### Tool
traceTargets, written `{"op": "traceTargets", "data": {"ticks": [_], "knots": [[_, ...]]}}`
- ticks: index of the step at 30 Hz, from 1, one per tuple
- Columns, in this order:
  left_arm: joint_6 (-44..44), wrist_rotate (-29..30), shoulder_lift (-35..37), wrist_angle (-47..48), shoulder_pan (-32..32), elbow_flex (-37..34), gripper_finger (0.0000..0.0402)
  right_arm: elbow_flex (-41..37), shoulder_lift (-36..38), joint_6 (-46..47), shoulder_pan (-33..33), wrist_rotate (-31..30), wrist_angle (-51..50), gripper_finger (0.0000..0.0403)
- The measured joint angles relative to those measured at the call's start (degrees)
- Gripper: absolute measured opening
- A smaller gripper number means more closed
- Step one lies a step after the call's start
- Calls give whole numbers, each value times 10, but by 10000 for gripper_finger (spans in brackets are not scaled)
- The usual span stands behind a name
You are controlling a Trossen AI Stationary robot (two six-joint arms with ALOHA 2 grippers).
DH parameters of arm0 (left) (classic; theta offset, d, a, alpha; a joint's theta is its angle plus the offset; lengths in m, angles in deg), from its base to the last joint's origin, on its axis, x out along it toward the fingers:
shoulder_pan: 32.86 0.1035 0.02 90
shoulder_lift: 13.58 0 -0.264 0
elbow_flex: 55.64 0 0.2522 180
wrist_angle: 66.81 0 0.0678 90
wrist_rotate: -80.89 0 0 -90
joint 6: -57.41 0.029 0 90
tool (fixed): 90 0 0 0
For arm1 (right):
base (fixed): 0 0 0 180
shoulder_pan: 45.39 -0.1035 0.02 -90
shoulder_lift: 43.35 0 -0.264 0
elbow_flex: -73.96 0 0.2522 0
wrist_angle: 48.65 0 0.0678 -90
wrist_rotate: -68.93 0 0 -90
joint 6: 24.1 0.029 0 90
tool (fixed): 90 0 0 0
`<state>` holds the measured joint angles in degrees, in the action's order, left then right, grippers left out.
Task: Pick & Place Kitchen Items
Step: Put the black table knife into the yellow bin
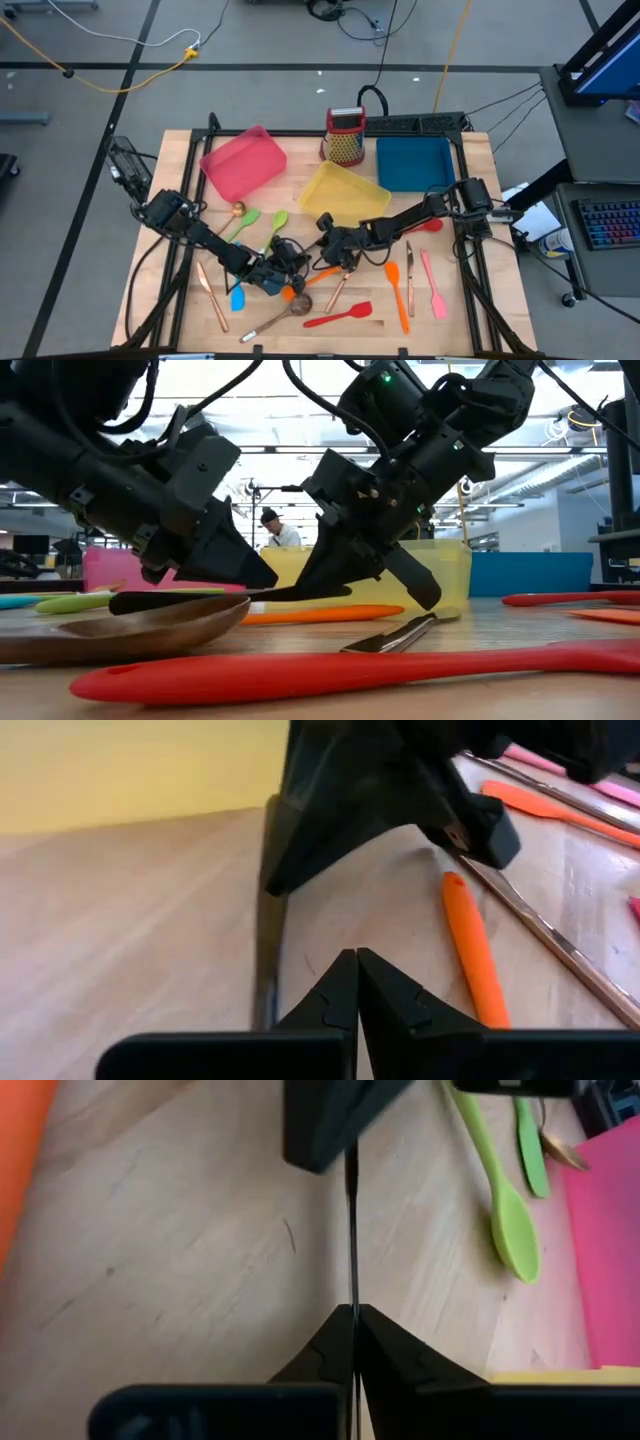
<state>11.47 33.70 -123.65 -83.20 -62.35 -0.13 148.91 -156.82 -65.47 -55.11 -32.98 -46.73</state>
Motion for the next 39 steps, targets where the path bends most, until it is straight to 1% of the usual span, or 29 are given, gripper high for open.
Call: {"op": "traceTargets", "data": {"ticks": [4, 8, 12, 17, 23, 26, 28, 32, 35, 39], "knots": [[38, 3, 44, 18, 1, 0, 7, 0, 0, 1, -1, 0, 0, 2], [81, 6, 114, 60, 2, 0, 6, 0, 0, 12, -5, -2, -1, 2], [104, 7, 178, 136, 2, 0, 14, 0, 16, 43, -9, -1, -2, 1], [118, 25, 239, 217, 2, 0, 3, 0, 54, 78, -9, -2, -16, 1], [150, 39, 290, 275, 2, 0, 19, 0, 98, 99, -8, -1, -61, 1], [169, 49, 309, 286, 3, 0, 16, 0, 121, 109, -8, -2, -73, 1], [185, 59, 323, 292, 3, 0, 9, 0, 136, 111, -8, -16, -84, 0], [228, 70, 346, 295, 9, 0, 5, 0, 171, 146, 1, -63, -127, 0], [254, 73, 365, 295, 16, 0, 16, 0, 201, 168, 15, -62, -191, 1], [270, 73, 383, 314, 27, 0, 22, -10, 232, 196, 39, -60, -236, 1]]}}
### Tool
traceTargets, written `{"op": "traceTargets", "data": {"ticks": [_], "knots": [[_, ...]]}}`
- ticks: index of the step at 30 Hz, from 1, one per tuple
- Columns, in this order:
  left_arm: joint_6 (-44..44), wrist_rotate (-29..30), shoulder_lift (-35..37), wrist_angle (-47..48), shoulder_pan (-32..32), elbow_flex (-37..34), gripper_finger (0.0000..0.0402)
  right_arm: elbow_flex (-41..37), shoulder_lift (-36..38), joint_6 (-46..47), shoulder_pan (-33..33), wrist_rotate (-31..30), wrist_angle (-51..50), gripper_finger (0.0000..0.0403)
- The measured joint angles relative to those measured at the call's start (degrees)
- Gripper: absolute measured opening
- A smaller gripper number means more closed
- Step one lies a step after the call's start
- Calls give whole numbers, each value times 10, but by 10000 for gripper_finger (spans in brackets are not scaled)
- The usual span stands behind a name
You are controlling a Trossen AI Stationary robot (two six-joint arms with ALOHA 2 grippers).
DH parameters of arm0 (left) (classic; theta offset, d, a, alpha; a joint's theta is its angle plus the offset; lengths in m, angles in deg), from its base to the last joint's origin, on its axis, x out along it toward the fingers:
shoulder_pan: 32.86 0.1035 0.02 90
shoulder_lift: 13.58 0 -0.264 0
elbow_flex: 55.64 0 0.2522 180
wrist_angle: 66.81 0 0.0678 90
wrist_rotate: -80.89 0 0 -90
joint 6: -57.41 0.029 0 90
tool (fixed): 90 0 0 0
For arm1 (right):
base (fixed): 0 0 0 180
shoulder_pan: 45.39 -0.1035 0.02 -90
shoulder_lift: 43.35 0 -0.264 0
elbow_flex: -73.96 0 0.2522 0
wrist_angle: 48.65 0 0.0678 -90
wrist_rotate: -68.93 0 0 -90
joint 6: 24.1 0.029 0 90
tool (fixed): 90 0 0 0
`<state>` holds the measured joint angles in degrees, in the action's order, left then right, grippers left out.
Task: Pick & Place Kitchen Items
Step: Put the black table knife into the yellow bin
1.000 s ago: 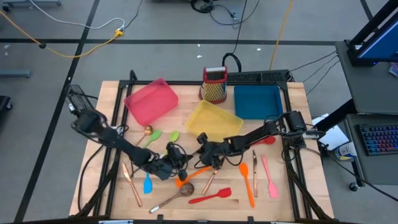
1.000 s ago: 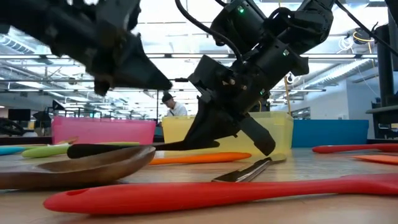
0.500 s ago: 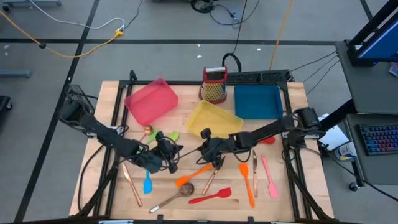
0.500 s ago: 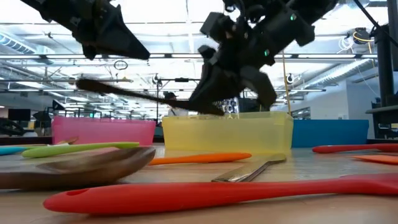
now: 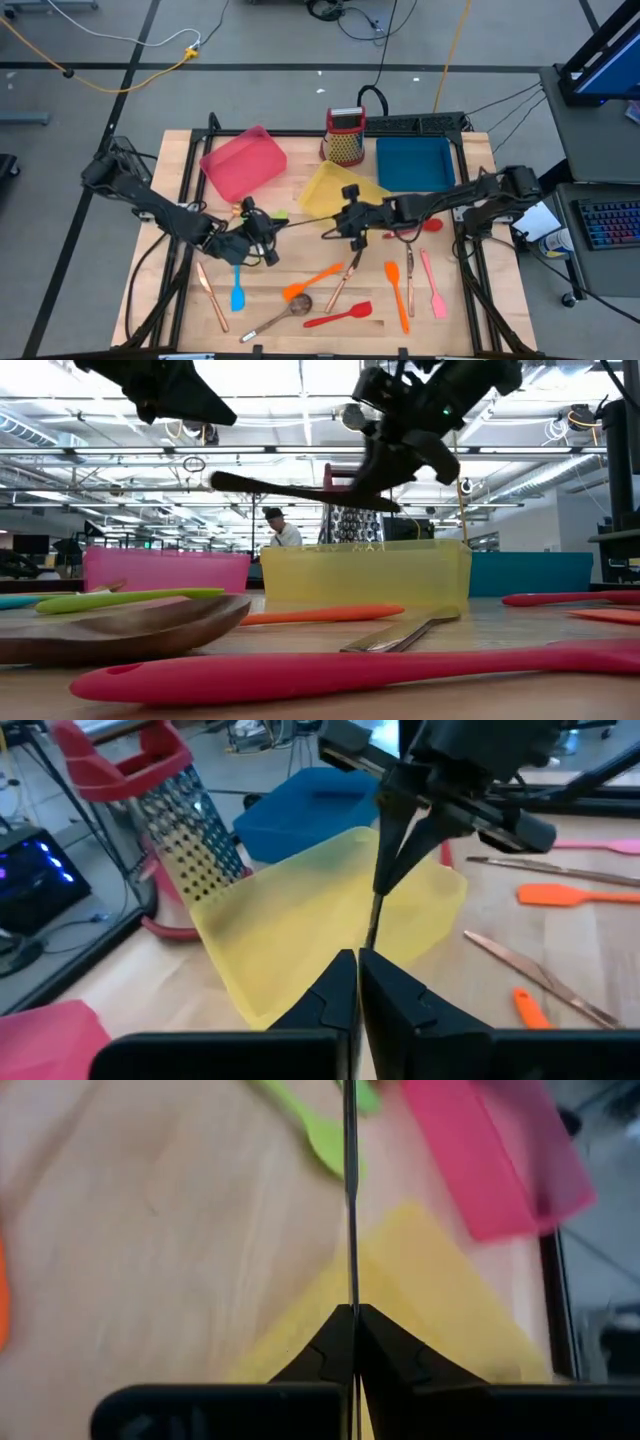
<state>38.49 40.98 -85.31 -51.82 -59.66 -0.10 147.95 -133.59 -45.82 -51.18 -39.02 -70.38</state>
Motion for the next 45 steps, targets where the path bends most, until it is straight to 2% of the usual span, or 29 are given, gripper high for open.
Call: {"op": "traceTargets", "data": {"ticks": [9, 17, 23, 32, 38, 45], "knots": [[36, -5, 18, 65, 45, 0, 24, -60, 63, 53, 53, 0, 5, 1], [68, -5, 17, 62, 99, 0, 24, -117, 73, 201, 99, 0, 3, 1], [68, -6, 17, 62, 136, 0, 24, -148, 70, 277, 122, 1, 3, 1], [88, -7, 17, 61, 170, 0, 24, -168, 67, 305, 159, 19, 5, 2], [101, -7, 17, 61, 183, 0, 24, -186, 67, 304, 188, 79, 4, 2], [102, -7, 17, 60, 196, 0, 24, -189, 67, 272, 201, 76, 8, 15]]}}
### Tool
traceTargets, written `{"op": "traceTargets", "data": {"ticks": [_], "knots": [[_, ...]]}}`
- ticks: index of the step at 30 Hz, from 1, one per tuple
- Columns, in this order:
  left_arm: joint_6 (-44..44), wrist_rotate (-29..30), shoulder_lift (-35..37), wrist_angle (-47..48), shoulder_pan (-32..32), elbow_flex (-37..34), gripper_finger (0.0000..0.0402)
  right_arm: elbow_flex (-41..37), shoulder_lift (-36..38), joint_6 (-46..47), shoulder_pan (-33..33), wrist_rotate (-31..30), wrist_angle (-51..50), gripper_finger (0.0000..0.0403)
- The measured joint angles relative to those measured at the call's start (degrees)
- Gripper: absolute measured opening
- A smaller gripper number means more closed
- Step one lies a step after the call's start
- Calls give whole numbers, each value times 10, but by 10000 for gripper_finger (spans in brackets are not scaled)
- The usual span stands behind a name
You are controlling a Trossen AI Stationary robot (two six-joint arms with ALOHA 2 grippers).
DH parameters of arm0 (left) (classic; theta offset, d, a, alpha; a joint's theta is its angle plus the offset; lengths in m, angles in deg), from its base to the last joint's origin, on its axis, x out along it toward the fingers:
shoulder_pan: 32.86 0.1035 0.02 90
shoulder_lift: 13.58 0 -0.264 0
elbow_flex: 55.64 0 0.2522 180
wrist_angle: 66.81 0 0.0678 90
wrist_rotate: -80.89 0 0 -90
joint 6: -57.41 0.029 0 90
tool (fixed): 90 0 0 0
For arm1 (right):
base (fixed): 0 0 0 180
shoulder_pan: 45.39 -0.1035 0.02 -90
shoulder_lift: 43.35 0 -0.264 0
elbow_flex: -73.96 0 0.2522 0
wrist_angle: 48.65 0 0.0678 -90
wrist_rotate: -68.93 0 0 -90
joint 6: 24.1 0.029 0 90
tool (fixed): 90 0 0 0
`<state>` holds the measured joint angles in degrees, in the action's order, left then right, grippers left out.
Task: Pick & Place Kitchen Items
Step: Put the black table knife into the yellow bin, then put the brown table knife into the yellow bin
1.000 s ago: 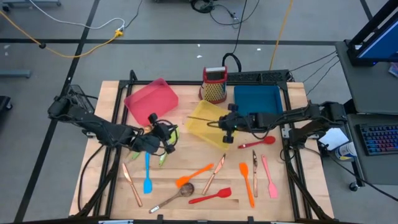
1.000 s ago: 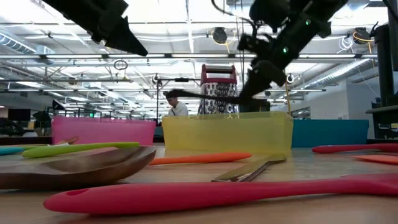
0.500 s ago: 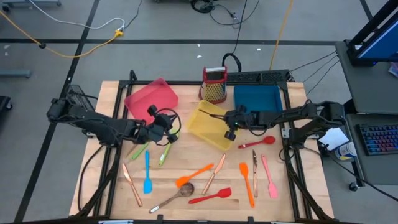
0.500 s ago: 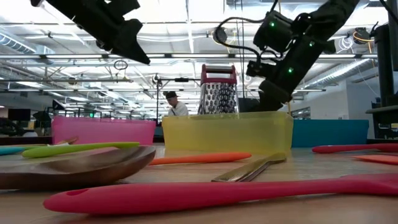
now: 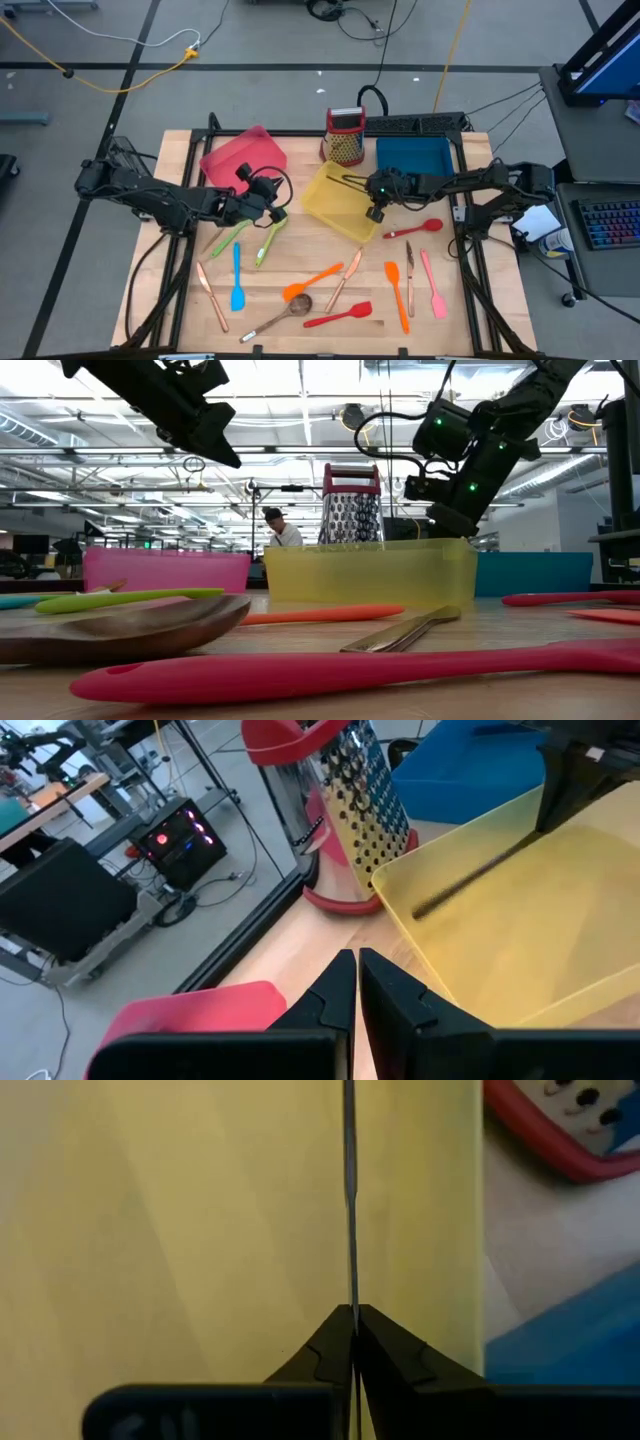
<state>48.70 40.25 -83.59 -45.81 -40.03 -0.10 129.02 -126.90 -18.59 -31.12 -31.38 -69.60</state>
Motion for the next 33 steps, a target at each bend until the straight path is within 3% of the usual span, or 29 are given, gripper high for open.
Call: {"op": "traceTargets", "data": {"ticks": [11, 23, 33], "knots": [[0, -1, 0, 3, 3, 0, 24, 0, 0, -21, 1, -1, 46, 59], [0, -119, 0, 3, 3, 0, 24, 0, 0, -56, -20, 1, 146, 120], [-7, -135, 0, 7, -5, 0, 24, 0, 0, -135, -61, 1, 224, 161]]}}
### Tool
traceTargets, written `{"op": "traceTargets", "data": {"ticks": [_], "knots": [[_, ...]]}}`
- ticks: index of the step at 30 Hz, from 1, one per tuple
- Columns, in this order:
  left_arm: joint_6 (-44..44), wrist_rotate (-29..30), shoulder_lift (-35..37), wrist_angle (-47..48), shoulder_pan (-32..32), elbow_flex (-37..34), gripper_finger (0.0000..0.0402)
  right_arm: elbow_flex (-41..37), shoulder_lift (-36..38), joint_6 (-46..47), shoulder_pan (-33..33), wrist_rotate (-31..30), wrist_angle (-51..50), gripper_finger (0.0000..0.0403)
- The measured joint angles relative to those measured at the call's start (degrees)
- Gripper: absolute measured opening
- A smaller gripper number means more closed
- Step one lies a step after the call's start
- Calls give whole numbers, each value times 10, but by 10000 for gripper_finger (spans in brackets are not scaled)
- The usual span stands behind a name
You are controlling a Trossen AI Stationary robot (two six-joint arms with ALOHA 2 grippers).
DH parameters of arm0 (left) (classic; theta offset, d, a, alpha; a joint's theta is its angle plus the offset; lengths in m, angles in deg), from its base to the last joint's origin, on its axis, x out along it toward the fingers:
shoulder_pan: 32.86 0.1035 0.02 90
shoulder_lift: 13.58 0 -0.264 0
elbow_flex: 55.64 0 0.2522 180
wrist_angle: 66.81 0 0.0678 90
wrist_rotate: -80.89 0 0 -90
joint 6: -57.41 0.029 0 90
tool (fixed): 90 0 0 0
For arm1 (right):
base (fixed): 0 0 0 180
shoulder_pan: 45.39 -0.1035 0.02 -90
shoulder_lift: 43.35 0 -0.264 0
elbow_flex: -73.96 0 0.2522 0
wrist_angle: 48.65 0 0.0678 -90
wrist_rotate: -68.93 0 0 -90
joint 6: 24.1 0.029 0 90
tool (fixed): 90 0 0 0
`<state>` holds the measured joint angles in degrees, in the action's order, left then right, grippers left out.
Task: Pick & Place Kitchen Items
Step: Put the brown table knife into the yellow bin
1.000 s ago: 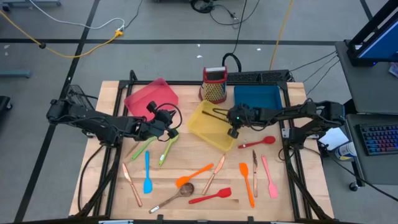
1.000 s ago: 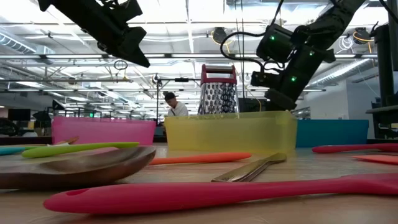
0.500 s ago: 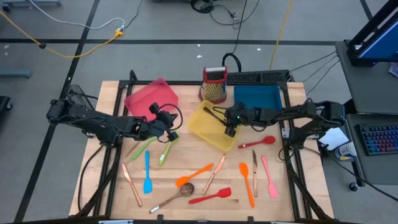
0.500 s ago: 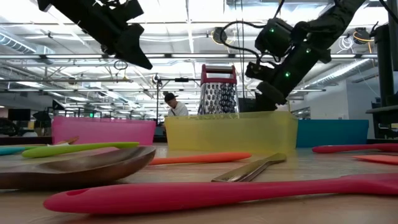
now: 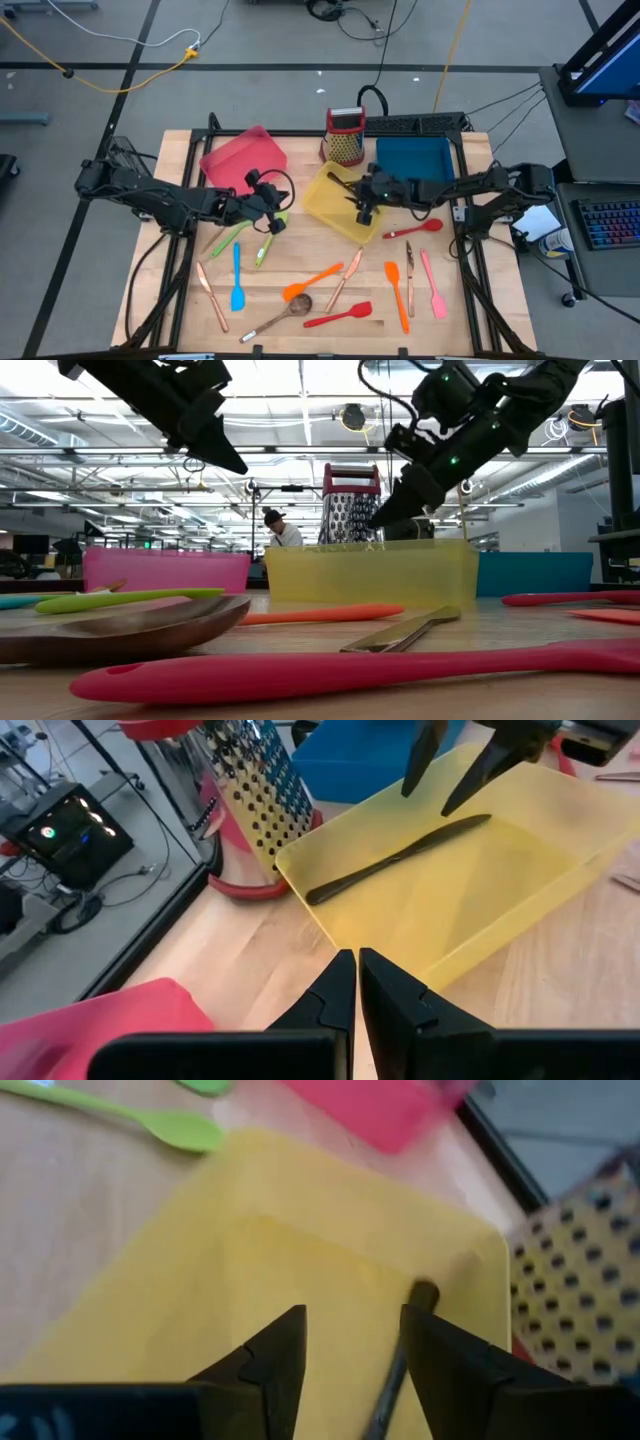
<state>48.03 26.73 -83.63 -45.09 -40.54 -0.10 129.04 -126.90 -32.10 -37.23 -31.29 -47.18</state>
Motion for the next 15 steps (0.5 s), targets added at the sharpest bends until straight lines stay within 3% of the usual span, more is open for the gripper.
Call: {"op": "traceTargets", "data": {"ticks": [4, 11, 15], "knots": [[-16, -5, 0, 0, -12, 0, 37, 0, 0, -9, -20, 0, 37, 161], [-43, -64, 0, 1, -39, 0, 91, 0, 0, -1, -53, 0, 105, 154], [-101, -83, 0, 10, -59, 0, 110, 0, 0, -2, -72, 0, 152, 156]]}}
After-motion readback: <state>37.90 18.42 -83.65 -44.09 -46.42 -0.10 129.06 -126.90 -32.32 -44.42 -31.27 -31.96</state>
